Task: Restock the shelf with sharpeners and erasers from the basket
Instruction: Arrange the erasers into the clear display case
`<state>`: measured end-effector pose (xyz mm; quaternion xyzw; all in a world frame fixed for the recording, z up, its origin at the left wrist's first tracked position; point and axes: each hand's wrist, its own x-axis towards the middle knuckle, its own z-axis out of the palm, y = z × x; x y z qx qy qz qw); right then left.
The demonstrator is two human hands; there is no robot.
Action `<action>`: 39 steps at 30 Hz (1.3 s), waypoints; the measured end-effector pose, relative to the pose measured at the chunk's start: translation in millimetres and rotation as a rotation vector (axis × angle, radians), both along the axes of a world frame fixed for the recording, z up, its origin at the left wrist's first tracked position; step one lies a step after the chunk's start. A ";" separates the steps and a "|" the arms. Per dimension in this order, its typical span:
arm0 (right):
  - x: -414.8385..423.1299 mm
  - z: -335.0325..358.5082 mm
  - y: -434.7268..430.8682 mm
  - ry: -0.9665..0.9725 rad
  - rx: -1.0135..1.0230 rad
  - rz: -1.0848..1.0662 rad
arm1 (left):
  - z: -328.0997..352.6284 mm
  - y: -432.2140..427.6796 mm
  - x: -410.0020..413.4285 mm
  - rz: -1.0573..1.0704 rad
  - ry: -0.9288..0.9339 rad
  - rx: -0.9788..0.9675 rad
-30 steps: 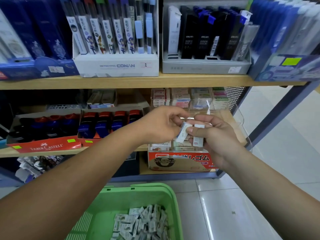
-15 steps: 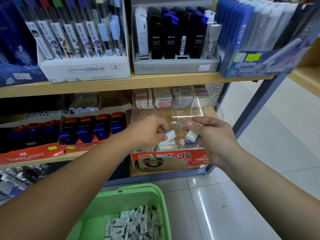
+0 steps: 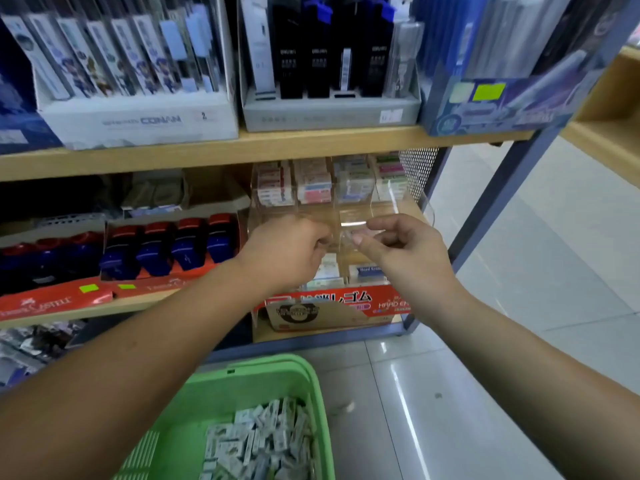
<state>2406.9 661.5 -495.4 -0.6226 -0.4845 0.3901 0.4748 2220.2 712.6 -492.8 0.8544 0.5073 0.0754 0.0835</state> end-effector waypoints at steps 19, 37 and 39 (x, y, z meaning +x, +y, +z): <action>55.3 -174.5 -106.9 -0.875 -0.681 0.649 | -111.2 -125.1 -14.5 -0.086 -0.018 -0.519; 12.3 -329.1 -105.5 -0.370 -0.672 0.231 | -278.9 -168.8 -60.1 0.469 -0.265 -0.862; 9.6 -307.9 -108.5 0.014 -0.682 0.146 | -285.3 -167.1 -56.0 0.543 -0.306 -0.866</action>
